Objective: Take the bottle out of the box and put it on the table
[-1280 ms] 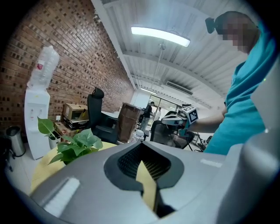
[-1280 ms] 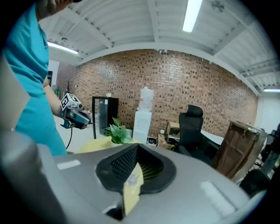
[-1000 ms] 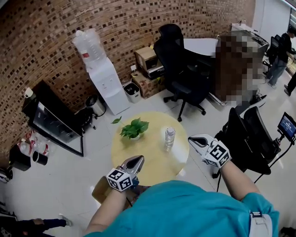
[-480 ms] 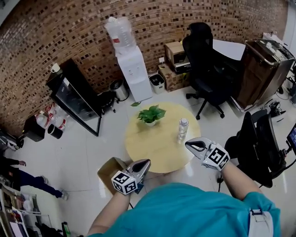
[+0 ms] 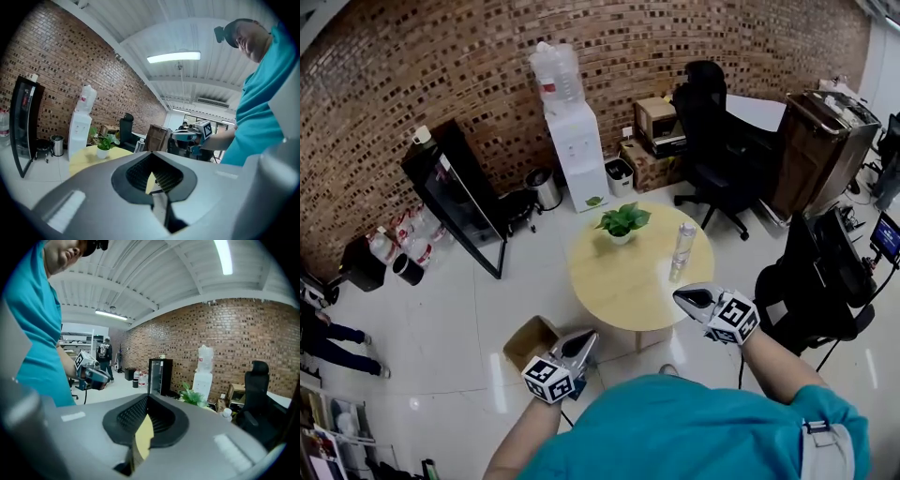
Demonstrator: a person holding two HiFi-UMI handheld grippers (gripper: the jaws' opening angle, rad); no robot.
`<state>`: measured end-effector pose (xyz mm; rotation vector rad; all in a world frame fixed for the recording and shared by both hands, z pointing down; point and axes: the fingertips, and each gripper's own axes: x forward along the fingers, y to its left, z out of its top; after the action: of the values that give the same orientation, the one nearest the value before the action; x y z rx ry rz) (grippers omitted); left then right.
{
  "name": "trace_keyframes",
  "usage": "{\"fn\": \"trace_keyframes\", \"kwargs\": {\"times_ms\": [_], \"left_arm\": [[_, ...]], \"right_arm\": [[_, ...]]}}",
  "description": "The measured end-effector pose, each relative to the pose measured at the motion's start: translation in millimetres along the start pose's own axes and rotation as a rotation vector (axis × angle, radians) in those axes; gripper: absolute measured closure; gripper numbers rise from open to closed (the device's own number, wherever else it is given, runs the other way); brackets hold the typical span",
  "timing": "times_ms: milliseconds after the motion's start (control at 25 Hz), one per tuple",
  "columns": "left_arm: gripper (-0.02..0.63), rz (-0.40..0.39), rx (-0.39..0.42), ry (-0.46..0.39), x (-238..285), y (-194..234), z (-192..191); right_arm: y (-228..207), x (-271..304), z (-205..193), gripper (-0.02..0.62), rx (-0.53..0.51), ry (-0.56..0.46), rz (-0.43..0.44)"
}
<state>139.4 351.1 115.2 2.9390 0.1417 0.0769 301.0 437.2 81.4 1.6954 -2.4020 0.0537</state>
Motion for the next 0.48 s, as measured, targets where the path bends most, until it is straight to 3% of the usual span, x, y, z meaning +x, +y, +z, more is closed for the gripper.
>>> {"fn": "trace_keyframes", "kwargs": {"times_ms": [320, 480], "left_arm": [[0.604, -0.03, -0.039, 0.016, -70, -15, -12], [0.604, -0.037, -0.011, 0.011, -73, -51, -7]], "right_arm": [[76, 6, 23, 0.594, 0.032, 0.014, -0.026], [88, -24, 23, 0.594, 0.031, 0.013, -0.035]]}}
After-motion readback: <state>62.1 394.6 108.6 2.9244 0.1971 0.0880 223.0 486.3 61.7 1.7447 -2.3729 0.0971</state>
